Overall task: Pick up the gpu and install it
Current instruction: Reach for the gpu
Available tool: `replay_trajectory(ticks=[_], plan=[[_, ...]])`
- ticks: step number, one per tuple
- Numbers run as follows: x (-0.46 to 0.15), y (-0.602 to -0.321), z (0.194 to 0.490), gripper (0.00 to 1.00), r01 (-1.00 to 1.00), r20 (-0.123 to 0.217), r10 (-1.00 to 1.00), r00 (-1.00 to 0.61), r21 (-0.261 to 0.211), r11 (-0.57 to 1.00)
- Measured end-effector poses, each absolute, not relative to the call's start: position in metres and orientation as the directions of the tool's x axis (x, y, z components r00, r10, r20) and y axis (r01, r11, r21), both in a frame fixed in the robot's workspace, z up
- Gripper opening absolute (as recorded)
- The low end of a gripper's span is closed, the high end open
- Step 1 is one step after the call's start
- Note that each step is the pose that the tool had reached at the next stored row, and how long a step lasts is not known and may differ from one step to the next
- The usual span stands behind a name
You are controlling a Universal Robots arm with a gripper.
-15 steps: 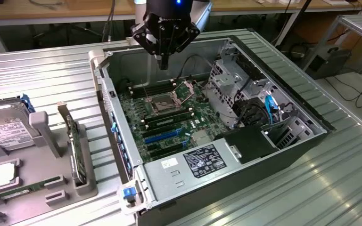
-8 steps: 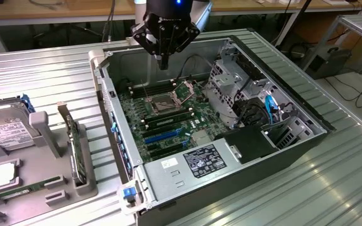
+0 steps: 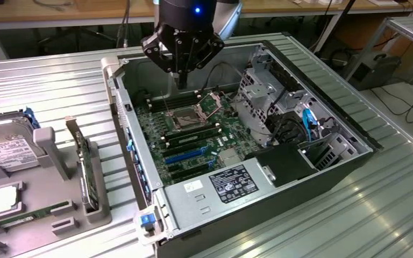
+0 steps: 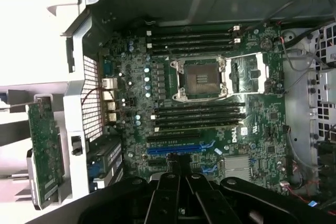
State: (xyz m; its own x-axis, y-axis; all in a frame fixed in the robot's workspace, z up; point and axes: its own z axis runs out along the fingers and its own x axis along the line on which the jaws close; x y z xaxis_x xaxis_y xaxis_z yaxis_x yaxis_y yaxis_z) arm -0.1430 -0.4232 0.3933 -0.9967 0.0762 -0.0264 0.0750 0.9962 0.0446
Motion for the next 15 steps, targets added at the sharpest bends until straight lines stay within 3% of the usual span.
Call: replay_trajectory(ticks=[15], plan=[[-0.21,-0.443,0.391,0.11,0.075,-0.03,0.076,-0.997,0.035,0.997]])
